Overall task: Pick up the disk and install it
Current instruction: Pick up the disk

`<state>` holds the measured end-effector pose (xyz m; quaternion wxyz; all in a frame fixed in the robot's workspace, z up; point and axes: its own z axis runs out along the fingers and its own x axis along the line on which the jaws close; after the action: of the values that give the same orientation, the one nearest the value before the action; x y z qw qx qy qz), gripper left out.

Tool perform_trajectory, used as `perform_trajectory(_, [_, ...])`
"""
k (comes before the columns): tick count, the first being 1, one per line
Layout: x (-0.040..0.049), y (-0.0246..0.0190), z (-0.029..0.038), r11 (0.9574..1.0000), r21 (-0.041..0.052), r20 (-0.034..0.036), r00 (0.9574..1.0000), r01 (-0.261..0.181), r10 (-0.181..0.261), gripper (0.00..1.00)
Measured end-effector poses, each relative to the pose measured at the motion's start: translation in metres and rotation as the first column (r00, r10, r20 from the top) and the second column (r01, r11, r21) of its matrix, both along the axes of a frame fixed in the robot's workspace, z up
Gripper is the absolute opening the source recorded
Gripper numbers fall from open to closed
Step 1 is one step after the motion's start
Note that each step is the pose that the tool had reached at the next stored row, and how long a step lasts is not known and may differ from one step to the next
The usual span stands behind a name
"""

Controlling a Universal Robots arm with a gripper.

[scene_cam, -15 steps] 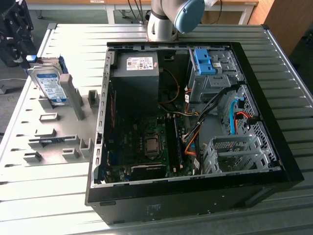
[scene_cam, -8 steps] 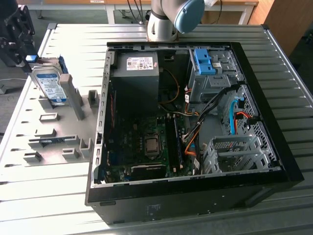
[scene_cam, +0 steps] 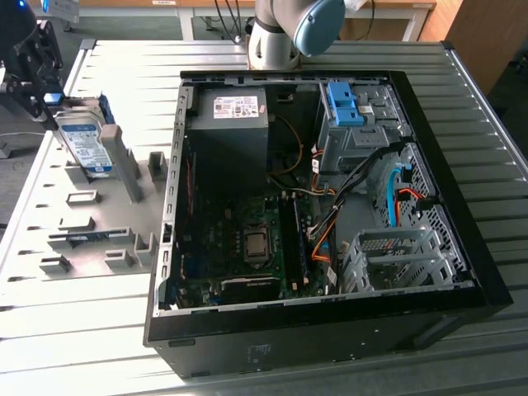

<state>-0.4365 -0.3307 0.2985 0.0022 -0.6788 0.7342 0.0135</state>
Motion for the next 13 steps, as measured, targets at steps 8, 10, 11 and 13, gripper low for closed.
perform_trajectory(8, [0.0, 0.0, -0.0003, 1.0, 0.0, 0.0, 1.0, 0.0, 0.0, 0.45])
perform_trajectory(10, [0.0, 0.0004, -0.0007, 1.0, 0.0002, 0.0005, 1.0, 0.0, 0.0, 0.45])
perform_trajectory(11, [0.0, 0.0009, -0.0007, 1.0, 0.0001, 0.0004, 1.0, 0.0, 0.0, 0.45])
perform_trajectory(13, [0.0, 0.0018, -0.0009, 1.0, 0.0, 0.0001, 1.0, 0.0, 0.0, 0.45])
